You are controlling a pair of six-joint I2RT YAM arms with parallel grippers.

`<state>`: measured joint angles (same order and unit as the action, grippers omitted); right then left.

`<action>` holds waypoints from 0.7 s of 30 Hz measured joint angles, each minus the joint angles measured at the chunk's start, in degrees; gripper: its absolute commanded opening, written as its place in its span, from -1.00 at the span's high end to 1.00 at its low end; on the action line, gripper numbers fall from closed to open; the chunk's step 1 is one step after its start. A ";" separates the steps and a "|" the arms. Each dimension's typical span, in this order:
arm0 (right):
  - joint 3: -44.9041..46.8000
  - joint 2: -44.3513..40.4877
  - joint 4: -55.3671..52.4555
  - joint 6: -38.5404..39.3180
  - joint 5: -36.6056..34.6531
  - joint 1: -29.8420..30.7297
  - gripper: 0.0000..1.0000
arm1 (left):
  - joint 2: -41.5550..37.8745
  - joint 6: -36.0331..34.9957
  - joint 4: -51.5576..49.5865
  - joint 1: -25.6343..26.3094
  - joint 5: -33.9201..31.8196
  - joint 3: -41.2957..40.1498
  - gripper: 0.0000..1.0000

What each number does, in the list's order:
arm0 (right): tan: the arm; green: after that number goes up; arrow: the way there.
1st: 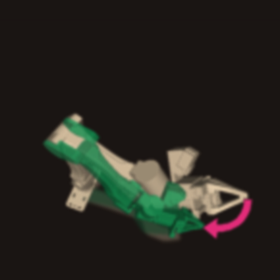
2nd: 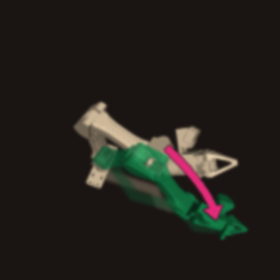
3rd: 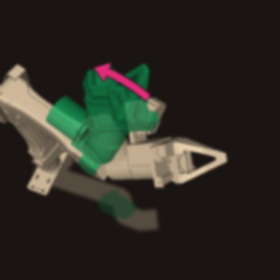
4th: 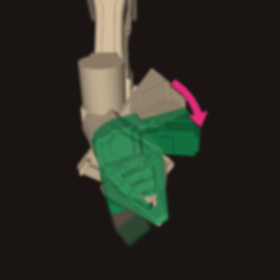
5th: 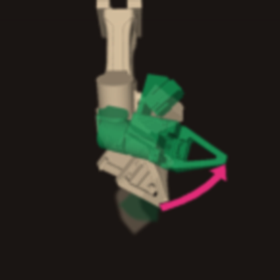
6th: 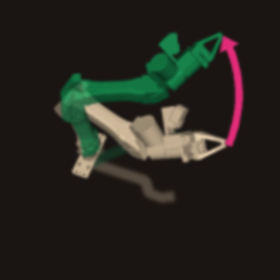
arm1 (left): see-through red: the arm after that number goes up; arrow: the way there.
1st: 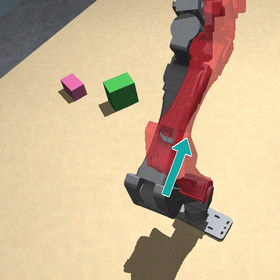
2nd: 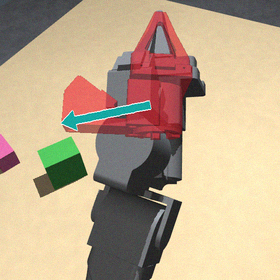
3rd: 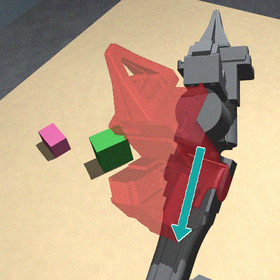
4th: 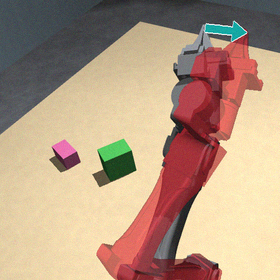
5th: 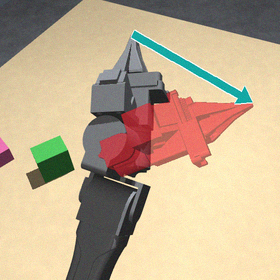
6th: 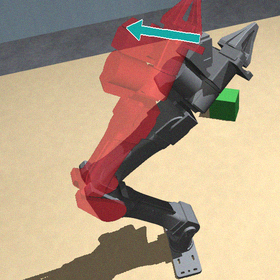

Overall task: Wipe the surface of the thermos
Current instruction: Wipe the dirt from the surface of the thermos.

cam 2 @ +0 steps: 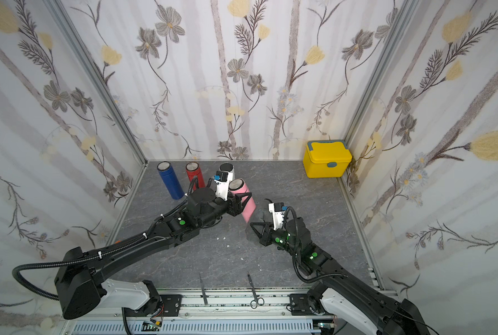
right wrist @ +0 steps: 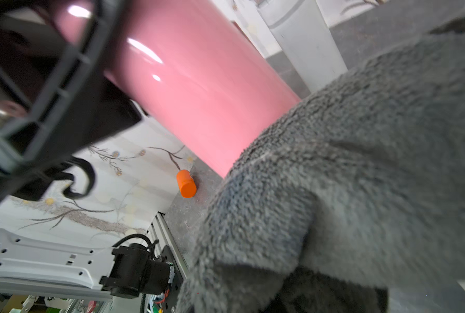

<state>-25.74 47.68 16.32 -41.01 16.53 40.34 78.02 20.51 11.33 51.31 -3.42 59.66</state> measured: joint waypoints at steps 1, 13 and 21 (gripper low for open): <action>-1.42 -0.07 0.52 0.63 -0.17 0.46 1.00 | 0.52 1.16 -0.07 0.50 -0.63 0.50 1.00; 1.05 2.89 8.44 4.20 -7.23 3.10 1.00 | 2.01 11.15 -4.26 2.36 -5.40 3.76 1.00; 11.69 -10.25 -0.39 1.38 -15.13 2.91 1.00 | -3.21 11.13 -5.53 1.31 -4.61 4.37 1.00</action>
<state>-14.04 37.43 15.92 -39.64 1.41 43.24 74.81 31.64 5.80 52.62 -8.03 64.03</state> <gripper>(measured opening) 0.106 0.598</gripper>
